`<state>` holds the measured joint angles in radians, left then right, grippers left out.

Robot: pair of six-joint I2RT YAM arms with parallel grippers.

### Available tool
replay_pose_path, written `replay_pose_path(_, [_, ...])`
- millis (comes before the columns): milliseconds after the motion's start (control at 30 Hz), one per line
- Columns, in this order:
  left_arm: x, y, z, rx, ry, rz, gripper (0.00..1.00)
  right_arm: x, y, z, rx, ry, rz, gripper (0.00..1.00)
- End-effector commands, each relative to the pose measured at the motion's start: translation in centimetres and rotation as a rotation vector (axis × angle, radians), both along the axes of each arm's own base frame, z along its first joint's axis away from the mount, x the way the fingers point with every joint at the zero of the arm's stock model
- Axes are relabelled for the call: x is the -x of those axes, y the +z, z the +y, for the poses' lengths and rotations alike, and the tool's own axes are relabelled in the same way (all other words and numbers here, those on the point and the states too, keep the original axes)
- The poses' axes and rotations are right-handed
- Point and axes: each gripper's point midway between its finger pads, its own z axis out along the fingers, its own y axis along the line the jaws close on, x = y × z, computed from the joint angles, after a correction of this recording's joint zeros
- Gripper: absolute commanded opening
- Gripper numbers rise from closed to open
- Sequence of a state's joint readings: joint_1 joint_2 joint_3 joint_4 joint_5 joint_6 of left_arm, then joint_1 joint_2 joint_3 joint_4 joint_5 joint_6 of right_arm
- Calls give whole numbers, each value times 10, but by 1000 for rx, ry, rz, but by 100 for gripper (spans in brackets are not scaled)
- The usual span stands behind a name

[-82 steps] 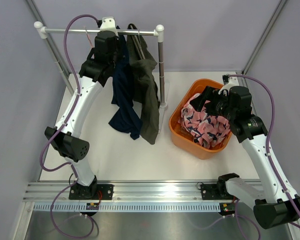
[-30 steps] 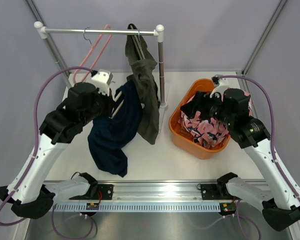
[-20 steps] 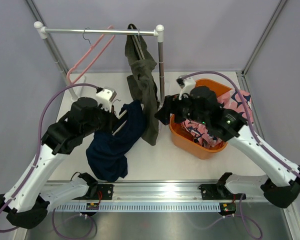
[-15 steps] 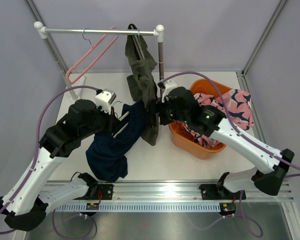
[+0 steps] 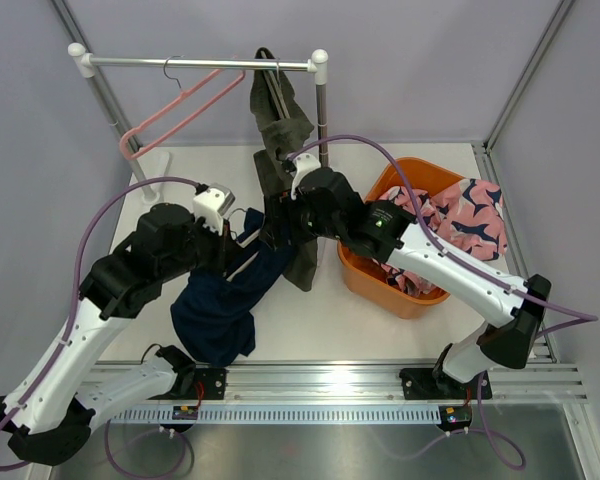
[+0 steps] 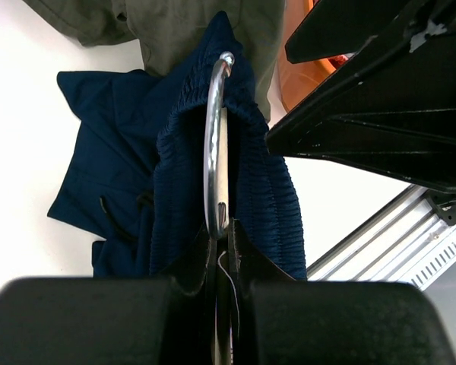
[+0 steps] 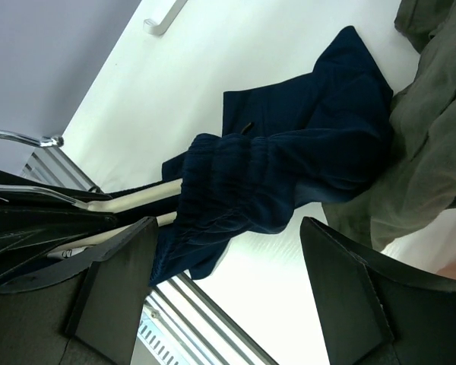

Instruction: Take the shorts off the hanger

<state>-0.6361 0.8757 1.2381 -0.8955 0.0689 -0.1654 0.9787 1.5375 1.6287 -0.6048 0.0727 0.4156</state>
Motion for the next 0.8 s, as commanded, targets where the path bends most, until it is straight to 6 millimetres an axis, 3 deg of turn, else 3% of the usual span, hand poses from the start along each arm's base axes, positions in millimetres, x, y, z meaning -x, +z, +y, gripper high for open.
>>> replay_pose_path(0, [-1, 21, -11, 66, -50, -84, 0, -6, 18, 8, -47, -32, -32, 84])
replay_pose_path(367, [4, 29, -6, 71, -59, -115, 0, -9, 3, 23, -24, -27, -5, 75])
replay_pose_path(533, [4, 27, -3, 55, -51, -118, 0, -8, 0, 19, -23, -39, -8, 57])
replay_pose_path(700, [9, 31, -6, 75, -81, -119, 0, -11, -3, 21, -18, -48, -5, 50])
replay_pose_path(767, [11, 33, -5, 76, -85, -127, 0, -12, -3, 23, -16, -47, -6, 41])
